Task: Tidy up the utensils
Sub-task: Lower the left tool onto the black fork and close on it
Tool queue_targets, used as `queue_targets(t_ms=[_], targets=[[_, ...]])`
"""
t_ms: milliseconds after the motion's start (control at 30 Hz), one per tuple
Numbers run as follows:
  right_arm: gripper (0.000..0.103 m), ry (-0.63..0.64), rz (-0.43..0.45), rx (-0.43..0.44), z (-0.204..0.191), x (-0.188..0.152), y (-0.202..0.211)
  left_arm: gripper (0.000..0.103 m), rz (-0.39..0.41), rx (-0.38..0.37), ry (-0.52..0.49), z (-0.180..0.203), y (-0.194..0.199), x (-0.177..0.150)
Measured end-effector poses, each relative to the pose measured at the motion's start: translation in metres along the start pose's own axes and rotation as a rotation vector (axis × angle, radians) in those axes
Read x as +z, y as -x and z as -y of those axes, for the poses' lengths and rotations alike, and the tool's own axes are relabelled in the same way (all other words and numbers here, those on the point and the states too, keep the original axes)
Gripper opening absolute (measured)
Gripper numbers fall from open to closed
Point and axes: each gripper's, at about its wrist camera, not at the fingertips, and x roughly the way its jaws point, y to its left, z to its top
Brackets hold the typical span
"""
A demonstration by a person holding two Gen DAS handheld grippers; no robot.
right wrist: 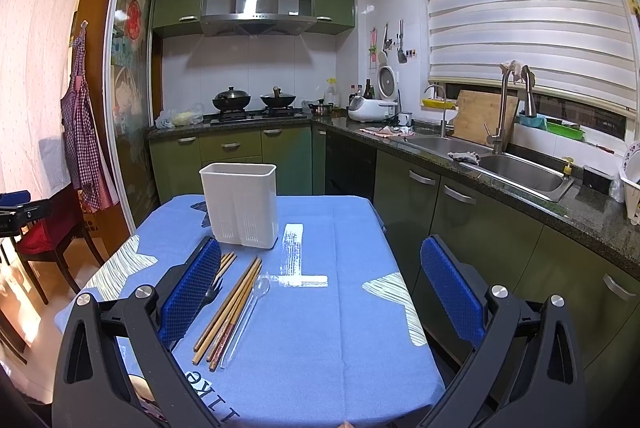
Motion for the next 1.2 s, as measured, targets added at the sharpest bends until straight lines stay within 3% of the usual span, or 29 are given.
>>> queue_targets(t_ms=[267, 533, 600, 800, 900, 1067, 1200], targets=[[0.099, -0.055, -0.072, 0.007, 0.009, 0.002, -0.022, 0.097, -0.029, 0.001, -0.007, -0.004, -0.016, -0.006], [0.099, -0.028, -0.217, -0.013, 0.013, -0.003, -0.077, 0.093, -0.220, -0.017, -0.054, 0.008, -0.077, -0.006], [0.099, -0.020, -0.264, -0.015, 0.013, -0.004, -0.094, 0.081, -0.288, -0.041, -0.077, 0.016, -0.098, -0.010], [0.095, 0.004, -0.400, 0.016, 0.012, -0.013, -0.147, 0.065, -0.471, -0.116, -0.134, 0.049, -0.157, -0.021], [0.084, 0.030, -0.443, 0.026, 0.006, -0.015, -0.167, 0.051, -0.559, -0.161, -0.154, 0.067, -0.182, -0.024], [0.070, 0.058, -0.506, 0.055, -0.001, -0.019, -0.195, 0.041, -0.663, -0.212, -0.195, 0.097, -0.212, -0.028], [0.067, 0.055, -0.532, 0.056, 0.001, -0.024, -0.203, 0.033, -0.728, -0.251, -0.200, 0.113, -0.227, -0.031]])
